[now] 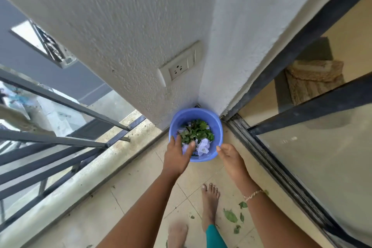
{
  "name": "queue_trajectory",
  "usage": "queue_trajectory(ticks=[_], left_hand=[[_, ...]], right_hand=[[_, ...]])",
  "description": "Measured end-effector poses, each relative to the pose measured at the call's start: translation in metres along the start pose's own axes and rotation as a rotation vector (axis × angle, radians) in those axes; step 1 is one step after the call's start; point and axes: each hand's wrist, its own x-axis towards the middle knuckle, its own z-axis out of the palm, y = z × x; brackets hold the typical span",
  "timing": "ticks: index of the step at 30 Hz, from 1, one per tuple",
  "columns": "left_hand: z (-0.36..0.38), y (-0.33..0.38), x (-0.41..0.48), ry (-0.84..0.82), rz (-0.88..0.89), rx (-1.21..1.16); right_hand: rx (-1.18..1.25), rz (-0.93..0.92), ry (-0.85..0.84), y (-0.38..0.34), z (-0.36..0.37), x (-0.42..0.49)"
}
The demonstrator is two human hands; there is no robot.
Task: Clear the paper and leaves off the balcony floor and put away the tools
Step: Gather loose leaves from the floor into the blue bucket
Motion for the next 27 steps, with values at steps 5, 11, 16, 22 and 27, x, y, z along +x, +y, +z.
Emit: queue_trajectory(ticks=[5, 11, 16, 22, 27], left_hand=[[-0.013, -0.01, -0.074, -0.1, 0.284, 0.78], [-0.034, -0.003, -0.181, -0.184, 0.361, 0.848], [-0.021, -0.023, -0.245, -0.359, 0.513, 0.947], [0.013, -0.004, -0.314, -0.544, 0.707, 1.228], [0.059, 0.009, -0.371, -0.546, 0.881, 1.357]], right_hand=[[-0.332, -0.101, 0.089, 0.008, -0.026, -0.105], [-0.491, -0.043, 0.179, 0.033, -0.043, -0.253], [-0.534, 0.052, 0.253, 0.075, -0.046, -0.371], [-0.482, 0.201, 0.394, 0.144, -0.039, -0.48], [-0.32, 0.357, 0.498, 0.2, -0.019, -0.568]])
